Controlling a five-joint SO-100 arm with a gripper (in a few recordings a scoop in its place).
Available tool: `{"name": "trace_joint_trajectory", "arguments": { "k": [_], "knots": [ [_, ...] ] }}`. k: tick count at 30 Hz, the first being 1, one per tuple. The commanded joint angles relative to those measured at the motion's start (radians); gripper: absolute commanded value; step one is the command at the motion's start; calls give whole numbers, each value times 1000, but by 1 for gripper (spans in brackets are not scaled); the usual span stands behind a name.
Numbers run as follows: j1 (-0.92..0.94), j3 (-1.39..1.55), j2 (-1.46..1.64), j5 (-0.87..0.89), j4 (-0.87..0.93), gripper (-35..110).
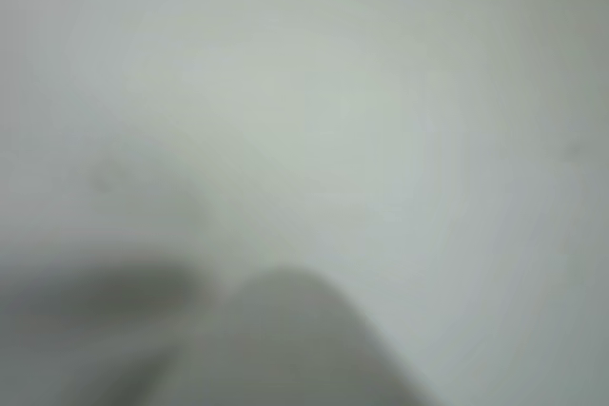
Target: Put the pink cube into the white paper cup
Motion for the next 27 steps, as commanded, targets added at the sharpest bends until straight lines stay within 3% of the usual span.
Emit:
{"name": "trace_joint_trajectory", "arguments": {
  "k": [1,9,15,27],
  "knots": [
    [-34,-5,15,11,11,0],
    [-54,-183,6,40,12,0],
    [-11,-673,-532,-69,31,0],
    [43,-1177,-902,-195,117,0]
  ]
}}
